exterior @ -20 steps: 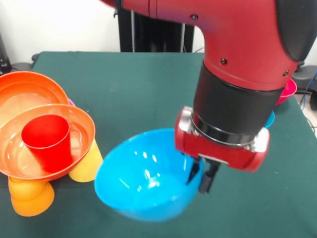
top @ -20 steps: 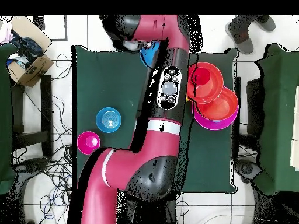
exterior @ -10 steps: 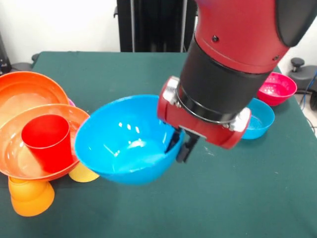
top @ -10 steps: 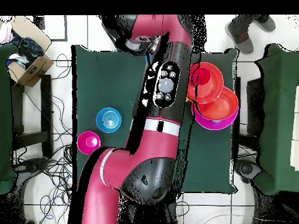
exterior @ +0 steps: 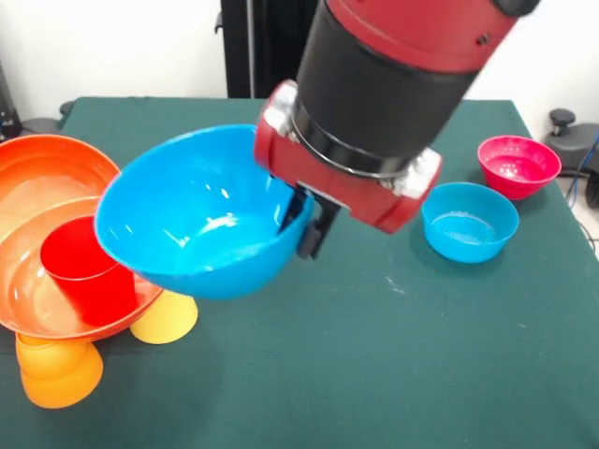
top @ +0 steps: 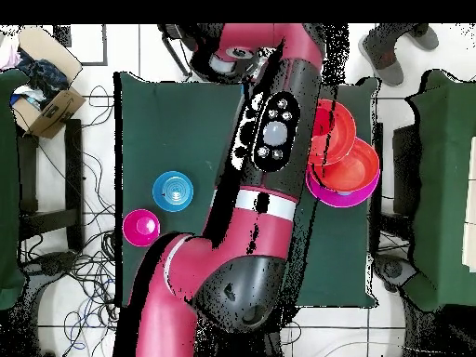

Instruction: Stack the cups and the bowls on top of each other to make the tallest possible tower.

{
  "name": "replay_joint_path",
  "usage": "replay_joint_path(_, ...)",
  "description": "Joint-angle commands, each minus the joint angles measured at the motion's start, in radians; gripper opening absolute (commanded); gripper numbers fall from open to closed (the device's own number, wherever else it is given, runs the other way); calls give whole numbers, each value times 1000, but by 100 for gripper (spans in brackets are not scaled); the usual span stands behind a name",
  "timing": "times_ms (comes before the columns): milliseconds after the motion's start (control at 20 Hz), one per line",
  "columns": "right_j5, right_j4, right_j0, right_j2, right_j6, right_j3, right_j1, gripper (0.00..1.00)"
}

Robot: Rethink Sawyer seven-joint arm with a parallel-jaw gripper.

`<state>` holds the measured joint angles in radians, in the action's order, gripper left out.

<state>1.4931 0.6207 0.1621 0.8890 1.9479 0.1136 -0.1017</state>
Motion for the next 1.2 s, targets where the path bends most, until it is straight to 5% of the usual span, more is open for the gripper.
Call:
replay_joint_path(50,99,-17,38,64,-14,5,46,0)
replay_joint_path(450,87,41,86,164,-50,-50,27,0)
replay_joint_path(1200,-97,-145,2,-17,-162,216,106,0)
